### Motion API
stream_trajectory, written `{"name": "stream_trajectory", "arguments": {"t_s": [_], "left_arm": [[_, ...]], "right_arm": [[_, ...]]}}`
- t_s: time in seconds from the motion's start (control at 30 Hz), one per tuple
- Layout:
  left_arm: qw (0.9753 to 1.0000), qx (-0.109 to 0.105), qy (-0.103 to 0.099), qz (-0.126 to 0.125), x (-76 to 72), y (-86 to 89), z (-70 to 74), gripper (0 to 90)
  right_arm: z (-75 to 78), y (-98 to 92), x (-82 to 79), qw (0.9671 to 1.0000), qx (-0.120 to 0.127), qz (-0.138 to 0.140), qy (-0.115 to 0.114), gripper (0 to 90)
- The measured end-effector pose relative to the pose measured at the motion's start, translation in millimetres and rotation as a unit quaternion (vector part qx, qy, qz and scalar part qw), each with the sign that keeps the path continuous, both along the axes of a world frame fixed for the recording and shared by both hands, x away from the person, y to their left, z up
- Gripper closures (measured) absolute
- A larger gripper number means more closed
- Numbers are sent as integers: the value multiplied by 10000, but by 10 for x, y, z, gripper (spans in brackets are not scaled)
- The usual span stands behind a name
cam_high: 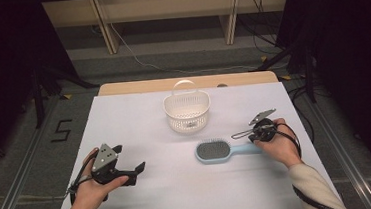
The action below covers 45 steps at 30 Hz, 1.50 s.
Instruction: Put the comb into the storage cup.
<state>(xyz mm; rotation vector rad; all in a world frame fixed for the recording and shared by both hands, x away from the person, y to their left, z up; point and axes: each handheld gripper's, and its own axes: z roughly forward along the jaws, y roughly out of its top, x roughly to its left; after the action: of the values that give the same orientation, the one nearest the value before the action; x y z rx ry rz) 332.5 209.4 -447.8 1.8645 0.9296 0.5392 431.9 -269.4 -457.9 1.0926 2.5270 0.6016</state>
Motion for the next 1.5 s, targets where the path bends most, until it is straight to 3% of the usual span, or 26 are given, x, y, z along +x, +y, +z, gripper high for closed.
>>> {"name": "stream_trajectory", "arguments": {"t_s": [0.6,0.97,1.27,1.3,1.5], "left_arm": [[10000,4,7,-2,6,-4,-5,10],[10000,6,10,6,4,4,-5,10],[10000,10,15,11,3,12,-6,10],[10000,13,13,5,3,11,-6,10],[10000,18,10,4,3,6,-5,10]], "right_arm": [[-42,-19,30,9999,11,-102,80,900],[-61,-12,0,9996,-62,-36,274,900],[-16,3,-200,9972,-265,217,657,900],[-4,12,-273,9960,-313,301,786,900],[20,71,-510,9920,-405,535,1066,900]]}}
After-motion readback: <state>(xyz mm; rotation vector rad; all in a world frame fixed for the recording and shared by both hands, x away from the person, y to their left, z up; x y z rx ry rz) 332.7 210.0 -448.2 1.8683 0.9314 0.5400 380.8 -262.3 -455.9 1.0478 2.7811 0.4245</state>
